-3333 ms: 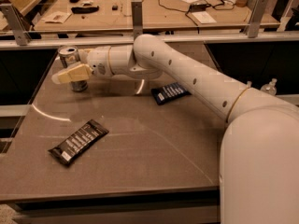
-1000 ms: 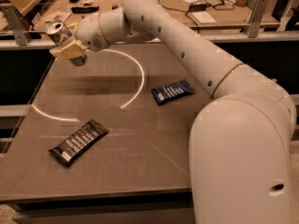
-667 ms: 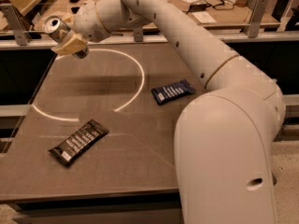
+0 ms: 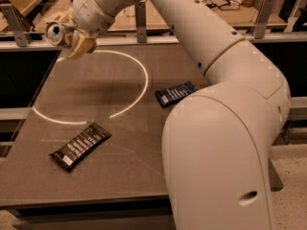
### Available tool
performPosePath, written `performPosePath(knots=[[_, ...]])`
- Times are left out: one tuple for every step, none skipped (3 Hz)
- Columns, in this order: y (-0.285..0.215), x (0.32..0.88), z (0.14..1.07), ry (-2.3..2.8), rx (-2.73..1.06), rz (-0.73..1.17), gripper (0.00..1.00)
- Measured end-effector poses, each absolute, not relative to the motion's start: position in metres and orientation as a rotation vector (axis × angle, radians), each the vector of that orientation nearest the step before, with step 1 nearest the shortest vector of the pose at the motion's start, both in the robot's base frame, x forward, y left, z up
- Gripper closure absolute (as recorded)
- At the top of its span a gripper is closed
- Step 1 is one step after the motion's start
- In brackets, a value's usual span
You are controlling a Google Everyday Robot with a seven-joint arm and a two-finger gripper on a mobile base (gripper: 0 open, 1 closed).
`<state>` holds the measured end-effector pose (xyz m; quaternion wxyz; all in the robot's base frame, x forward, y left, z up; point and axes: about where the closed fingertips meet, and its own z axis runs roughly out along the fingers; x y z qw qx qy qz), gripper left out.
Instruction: Knock coke can over
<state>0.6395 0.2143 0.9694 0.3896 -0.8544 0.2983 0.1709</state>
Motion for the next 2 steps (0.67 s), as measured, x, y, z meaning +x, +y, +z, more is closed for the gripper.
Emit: performPosePath(knots=[[0.199,0.623,0.953,0.663,-2.366,0.269,1.0],[0.185,0.607,0.936,0.606,-2.498,0.125,1.0]])
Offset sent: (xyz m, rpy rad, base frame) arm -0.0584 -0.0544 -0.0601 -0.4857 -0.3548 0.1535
